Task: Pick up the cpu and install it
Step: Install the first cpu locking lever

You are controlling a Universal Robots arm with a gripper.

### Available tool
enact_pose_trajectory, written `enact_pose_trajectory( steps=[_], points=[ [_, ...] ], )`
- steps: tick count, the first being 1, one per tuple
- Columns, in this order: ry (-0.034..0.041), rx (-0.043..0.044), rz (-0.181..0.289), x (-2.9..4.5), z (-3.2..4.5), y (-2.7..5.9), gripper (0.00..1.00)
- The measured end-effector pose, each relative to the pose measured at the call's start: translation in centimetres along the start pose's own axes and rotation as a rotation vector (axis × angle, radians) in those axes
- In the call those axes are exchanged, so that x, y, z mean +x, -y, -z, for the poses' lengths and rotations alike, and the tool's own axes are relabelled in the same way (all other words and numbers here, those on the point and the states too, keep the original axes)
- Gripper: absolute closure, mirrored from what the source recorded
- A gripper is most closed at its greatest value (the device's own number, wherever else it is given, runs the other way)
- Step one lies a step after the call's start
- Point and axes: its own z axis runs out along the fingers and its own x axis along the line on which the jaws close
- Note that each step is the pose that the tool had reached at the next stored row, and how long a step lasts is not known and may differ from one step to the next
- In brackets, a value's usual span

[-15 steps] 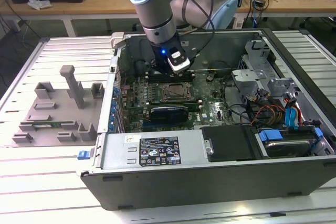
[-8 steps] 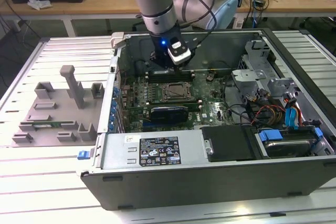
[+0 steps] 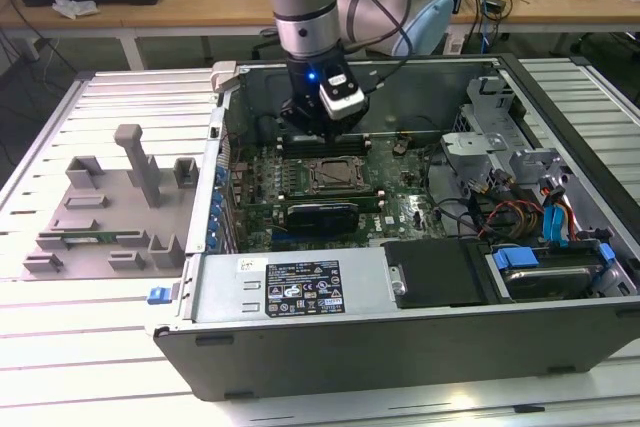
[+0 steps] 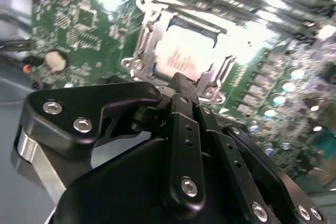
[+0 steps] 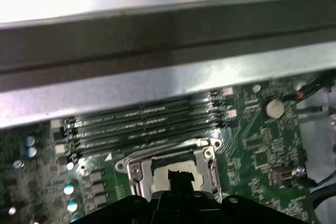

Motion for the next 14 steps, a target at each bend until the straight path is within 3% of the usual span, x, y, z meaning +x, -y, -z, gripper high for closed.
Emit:
enact_pose_trajectory(
  steps=[1,2,4,5,6,14],
  points=[
    [-0.013,0.0167,0.002,-0.08,-0.01,-0.02,0.89],
    [-0.0246,0.0286,0.004,-0.15,-0.02,-0.03,0.89],
    [-0.0551,0.0498,0.007,-0.38,-0.04,-0.07,0.89],
    [-0.0805,0.0582,0.009,-0.7,-0.1,-0.13,0.89],
    [-0.0966,0.061,0.01,-1.13,-0.18,-0.18,0.89],
    [-0.1309,0.0673,0.013,-2.8,-0.49,-0.2,0.89]
  ],
)
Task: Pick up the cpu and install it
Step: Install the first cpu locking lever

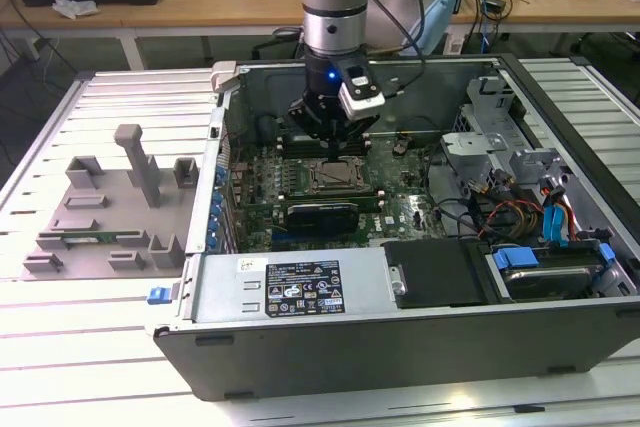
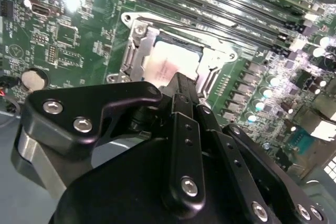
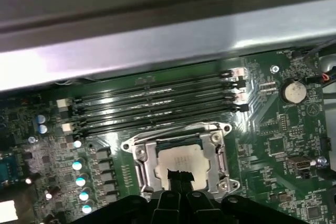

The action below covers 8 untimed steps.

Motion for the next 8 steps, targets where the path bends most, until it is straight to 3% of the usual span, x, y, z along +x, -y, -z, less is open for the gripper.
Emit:
enact_pose_trajectory(
  steps=[3,8],
  points=[
    [-0.0043,0.0007,0.01,-0.36,-0.06,0.05,0.89],
    [0.0016,-0.001,0.042,-0.48,-0.21,0.71,0.89]
  ],
)
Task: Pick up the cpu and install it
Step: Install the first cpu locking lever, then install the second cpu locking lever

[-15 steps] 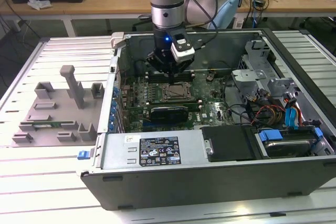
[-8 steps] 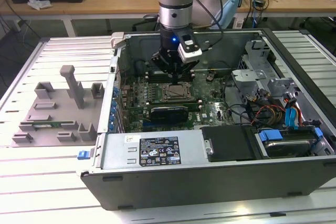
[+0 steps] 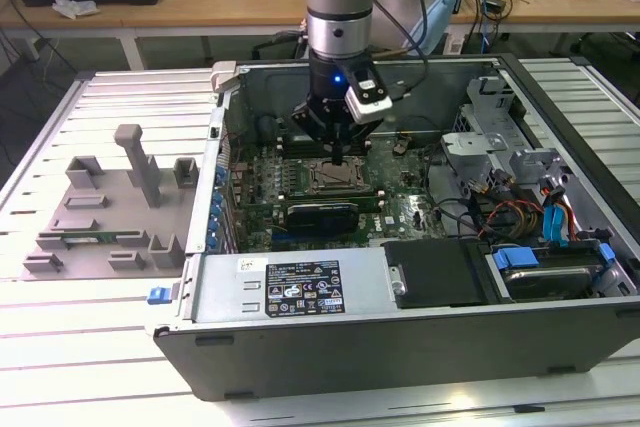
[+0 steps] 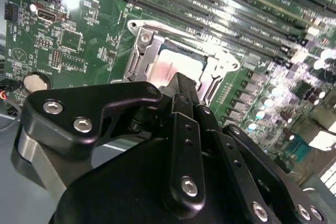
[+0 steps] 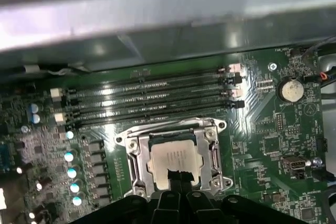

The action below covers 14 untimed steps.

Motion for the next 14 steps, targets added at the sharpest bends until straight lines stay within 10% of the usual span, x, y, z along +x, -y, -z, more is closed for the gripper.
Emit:
enact_pose_trajectory(
  steps=[6,14],
  points=[
    [0.0203,-0.0039,0.04,-0.06,-0.13,0.52,0.89],
    [0.0217,-0.0043,0.045,-0.03,-0.14,0.59,0.89]
  ],
)
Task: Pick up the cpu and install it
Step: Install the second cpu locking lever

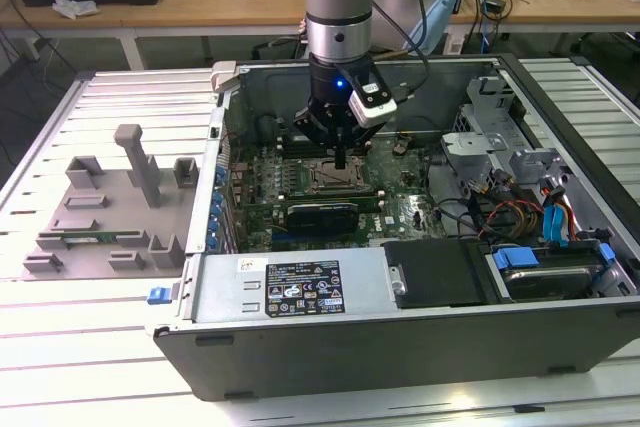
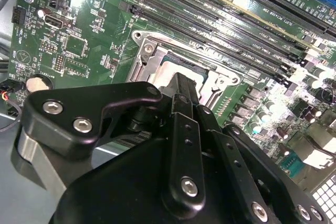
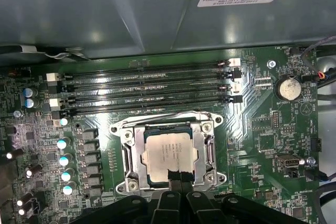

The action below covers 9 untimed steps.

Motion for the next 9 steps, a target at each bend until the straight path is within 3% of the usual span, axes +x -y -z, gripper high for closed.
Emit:
enact_pose_trajectory(
  steps=[9],
  points=[
    [0.0,0.0001,0.0,0.0,0.08,0.02,0.89]
  ],
)
